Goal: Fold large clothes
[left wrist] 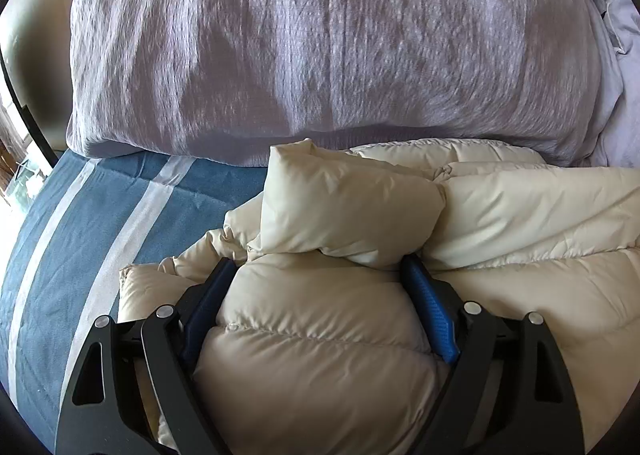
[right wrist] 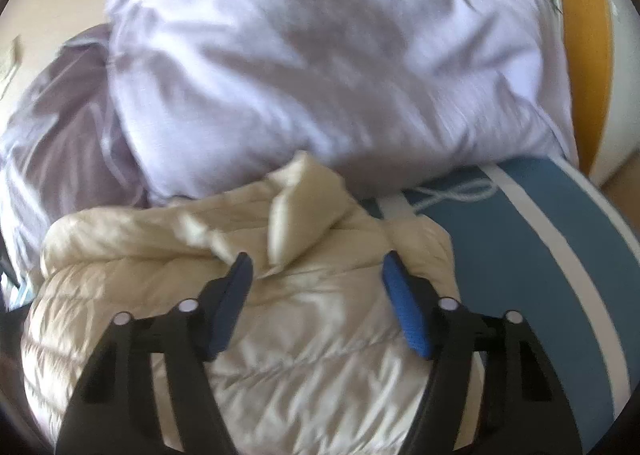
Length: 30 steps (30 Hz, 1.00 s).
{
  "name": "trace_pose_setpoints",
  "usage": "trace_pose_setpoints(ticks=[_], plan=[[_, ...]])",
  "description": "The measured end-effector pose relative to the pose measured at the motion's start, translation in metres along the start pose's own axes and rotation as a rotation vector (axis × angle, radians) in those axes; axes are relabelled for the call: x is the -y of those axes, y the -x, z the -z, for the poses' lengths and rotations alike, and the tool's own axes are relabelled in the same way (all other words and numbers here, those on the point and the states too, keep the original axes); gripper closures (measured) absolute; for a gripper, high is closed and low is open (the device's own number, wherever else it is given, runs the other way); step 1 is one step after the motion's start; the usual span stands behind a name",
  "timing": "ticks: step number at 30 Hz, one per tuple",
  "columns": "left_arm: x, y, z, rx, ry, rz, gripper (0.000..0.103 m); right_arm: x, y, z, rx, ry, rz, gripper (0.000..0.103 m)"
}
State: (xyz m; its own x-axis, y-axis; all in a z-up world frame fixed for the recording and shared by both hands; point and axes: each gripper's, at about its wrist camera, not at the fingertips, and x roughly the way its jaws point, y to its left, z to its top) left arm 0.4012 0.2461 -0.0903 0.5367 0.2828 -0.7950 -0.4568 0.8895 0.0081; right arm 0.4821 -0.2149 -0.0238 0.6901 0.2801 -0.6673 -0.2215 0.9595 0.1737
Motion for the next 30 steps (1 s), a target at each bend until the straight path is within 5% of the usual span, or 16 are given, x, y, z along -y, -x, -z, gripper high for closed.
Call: trace_pose_setpoints(ticks=[5, 8, 15, 20, 30], plan=[[0.000, 0.002, 0.001, 0.000, 0.000, 0.000, 0.018, -0.021, -0.009, -0.003, -0.081, 0.064, -0.044, 0.073], [0.001, 0.004, 0.002, 0.000, 0.001, 0.000, 0.018, -0.034, -0.022, -0.003, -0.139, 0.112, -0.011, 0.078], [0.001, 0.003, 0.002, -0.001, 0.001, -0.001, 0.017, -0.022, -0.037, -0.018, -0.095, 0.047, 0.094, 0.076], [0.002, 0.006, 0.003, -0.001, 0.003, -0.002, 0.016, -0.012, -0.044, -0.015, -0.101, 0.025, 0.124, 0.065], [-0.004, 0.003, 0.002, -0.005, 0.012, -0.004, 0.014, -0.008, -0.071, -0.015, -0.203, 0.039, 0.161, 0.060]])
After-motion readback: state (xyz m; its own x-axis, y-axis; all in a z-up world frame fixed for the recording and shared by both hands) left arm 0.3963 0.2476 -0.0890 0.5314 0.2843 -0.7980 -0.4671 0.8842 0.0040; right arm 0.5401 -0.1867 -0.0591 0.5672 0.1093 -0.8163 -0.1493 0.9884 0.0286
